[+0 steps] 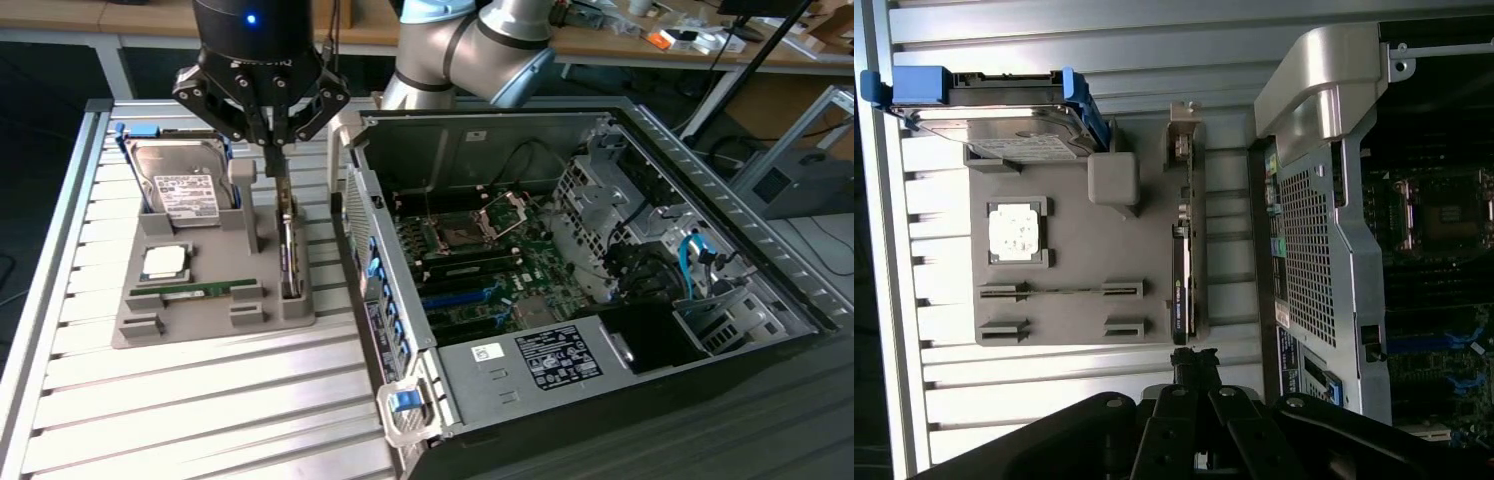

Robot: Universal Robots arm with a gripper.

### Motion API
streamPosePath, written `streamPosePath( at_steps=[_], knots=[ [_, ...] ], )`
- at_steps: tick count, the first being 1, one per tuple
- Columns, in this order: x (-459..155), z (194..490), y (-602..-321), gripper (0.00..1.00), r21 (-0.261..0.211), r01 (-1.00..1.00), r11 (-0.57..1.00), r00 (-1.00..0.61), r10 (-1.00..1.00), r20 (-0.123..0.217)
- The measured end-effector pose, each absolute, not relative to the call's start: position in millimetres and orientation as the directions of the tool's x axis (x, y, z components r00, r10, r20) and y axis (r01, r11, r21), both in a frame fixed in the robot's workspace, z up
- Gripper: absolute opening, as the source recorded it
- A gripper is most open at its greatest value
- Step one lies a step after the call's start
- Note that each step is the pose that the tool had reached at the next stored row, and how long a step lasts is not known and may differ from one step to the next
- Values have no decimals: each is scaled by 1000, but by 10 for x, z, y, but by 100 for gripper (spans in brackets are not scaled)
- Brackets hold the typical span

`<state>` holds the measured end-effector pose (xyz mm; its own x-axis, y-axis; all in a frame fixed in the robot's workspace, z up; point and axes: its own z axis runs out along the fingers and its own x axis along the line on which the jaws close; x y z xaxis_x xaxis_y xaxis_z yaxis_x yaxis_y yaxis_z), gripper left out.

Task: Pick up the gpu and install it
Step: 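Pick up the gpu and move the gpu toward the slot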

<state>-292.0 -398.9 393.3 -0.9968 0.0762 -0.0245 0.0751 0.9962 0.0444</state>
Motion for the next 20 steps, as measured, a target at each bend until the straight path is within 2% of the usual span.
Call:
streamPosePath(
  at_steps=[3,4,5,8,20],
  knots=[
    [-2920,3933,-3989,11,44,75,996,-997,76,-24],
    [-2920,3933,-3989,24,44,75,996,-997,76,-24],
    [-2920,3933,-3989,24,44,75,996,-997,76,-24],
    [-2920,3933,-3989,42,44,75,996,-997,76,-24],
    [-2920,3915,-3989,42,44,75,996,-997,76,-24]
  ],
)
